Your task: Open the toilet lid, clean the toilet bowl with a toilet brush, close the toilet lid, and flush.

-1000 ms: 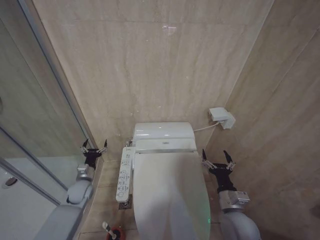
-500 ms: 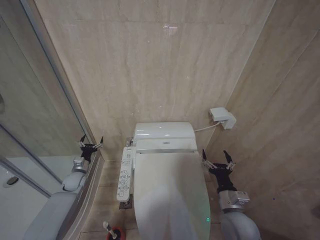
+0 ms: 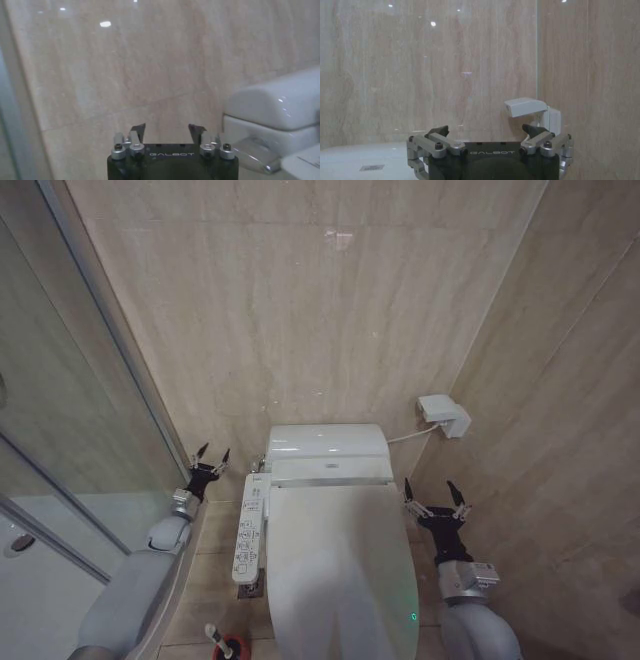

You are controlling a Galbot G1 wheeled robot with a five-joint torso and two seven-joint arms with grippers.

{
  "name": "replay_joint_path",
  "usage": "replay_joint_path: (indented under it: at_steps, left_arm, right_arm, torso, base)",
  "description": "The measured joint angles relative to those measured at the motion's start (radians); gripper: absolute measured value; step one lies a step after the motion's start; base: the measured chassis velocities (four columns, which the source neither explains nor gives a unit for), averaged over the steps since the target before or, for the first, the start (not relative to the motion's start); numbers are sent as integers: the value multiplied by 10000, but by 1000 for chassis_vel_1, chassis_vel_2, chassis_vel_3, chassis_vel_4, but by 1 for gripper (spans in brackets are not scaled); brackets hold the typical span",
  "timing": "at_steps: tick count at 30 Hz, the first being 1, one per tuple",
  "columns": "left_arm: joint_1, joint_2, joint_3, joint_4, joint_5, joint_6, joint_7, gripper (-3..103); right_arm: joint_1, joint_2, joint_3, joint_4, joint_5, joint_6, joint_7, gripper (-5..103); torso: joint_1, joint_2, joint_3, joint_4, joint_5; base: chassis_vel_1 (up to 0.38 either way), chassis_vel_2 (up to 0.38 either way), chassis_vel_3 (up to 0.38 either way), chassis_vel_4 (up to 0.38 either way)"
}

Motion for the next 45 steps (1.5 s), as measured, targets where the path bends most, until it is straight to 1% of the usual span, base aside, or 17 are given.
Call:
replay_joint_path:
  at_steps: [4,5,6,8,9,11,12,14,16,17,19,20,21,24,25,28,45]
  left_arm:
    - [-237,-15,165,503,464,-316,175,68]
    - [-237,-15,165,503,464,-316,175,68]
    - [-345,-19,223,725,712,-488,220,40]
    - [-434,-6,307,906,1085,-644,350,40]
    - [-434,-6,307,906,1085,-644,350,40]
    - [-504,0,363,1057,1371,-877,546,40]
    - [-552,-11,367,1121,1536,-994,648,14]
    - [-600,-30,366,1186,1674,-1095,723,14]
    - [-696,-106,352,1330,1930,-1389,928,14]
    - [-696,-106,352,1330,1930,-1389,928,14]
    - [-703,-127,348,1340,1969,-1511,1124,14]
    - [-703,-132,345,1341,1980,-1575,1210,0]
    - [-703,-132,345,1341,1980,-1575,1210,0]
    - [-664,-134,308,1332,2111,-1818,1662,0]
    - [-664,-134,308,1332,2111,-1818,1662,0]
    - [-636,-84,272,1330,2128,-1945,1999,0]
    - [-492,12,155,1140,2100,-1989,2109,0]
  right_arm:
    - [0,0,0,0,0,0,0,100]
    - [0,0,0,0,0,0,0,100]
    - [0,0,0,0,0,0,0,100]
    - [0,0,0,0,0,0,0,100]
    - [0,0,0,0,0,0,0,100]
    - [0,0,0,0,0,0,0,100]
    - [0,0,0,0,0,0,0,100]
    - [0,0,0,0,0,0,0,100]
    - [0,-1,0,0,0,0,0,100]
    - [0,-1,0,0,0,0,0,100]
    - [0,0,0,0,0,0,0,100]
    - [0,0,0,0,0,0,0,100]
    - [0,0,0,0,0,0,0,100]
    - [0,0,0,0,0,0,0,100]
    - [0,0,0,0,0,0,0,100]
    - [0,0,0,0,0,0,0,100]
    - [4,0,0,0,0,0,0,100]
  torso:
    - [0,0,0,0,0]
    - [0,0,0,0,0]
    - [0,0,0,0,0]
    - [0,0,0,-1,0]
    - [0,0,0,-1,0]
    - [0,0,0,0,-1]
    - [0,0,0,0,-1]
    - [0,0,0,1,0]
    - [0,0,0,-3,-1]
    - [0,0,0,-3,-1]
    - [0,0,0,-1,0]
    - [0,0,0,-1,0]
    - [0,0,0,-1,0]
    - [0,0,0,0,-1]
    - [0,0,0,0,-1]
    - [0,0,0,-1,0]
    - [5,1,0,-1,-1]
  base:
    - [0,0,0,0]
    - [0,0,0,0]
    - [0,0,0,0]
    - [0,0,0,0]
    - [0,0,0,0]
    - [0,0,0,0]
    - [0,0,0,0]
    - [0,0,0,0]
    - [0,0,0,0]
    - [0,0,0,0]
    - [0,0,0,0]
    - [0,0,0,0]
    - [0,0,0,0]
    - [0,0,0,0]
    - [0,0,0,0]
    - [0,0,0,0]
    - [-29,34,35,-28]
